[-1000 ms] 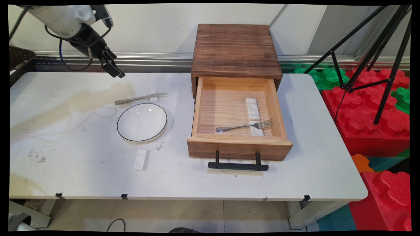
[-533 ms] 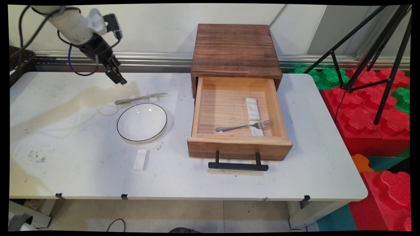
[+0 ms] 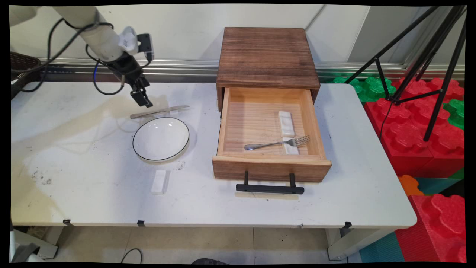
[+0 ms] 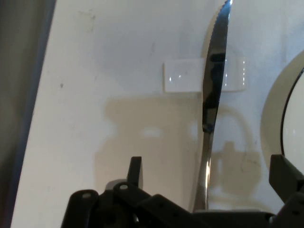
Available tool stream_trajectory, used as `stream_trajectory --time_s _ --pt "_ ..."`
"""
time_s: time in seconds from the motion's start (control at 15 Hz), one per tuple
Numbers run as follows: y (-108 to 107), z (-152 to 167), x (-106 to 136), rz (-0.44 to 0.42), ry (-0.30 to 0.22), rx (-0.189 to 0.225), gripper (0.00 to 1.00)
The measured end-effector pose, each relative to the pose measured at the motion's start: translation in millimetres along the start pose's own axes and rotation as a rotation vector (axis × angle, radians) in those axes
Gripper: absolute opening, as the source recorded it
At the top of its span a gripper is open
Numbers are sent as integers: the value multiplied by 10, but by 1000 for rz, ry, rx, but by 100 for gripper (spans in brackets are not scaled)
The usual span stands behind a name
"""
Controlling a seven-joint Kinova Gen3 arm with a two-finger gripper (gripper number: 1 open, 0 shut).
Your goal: Pick up the knife from the left of the white plate
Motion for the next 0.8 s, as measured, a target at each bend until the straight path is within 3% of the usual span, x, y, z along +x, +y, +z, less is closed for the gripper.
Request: stream_trajectory --time_s 0.8 --pt "-174 570 216 34 -36 -54 100"
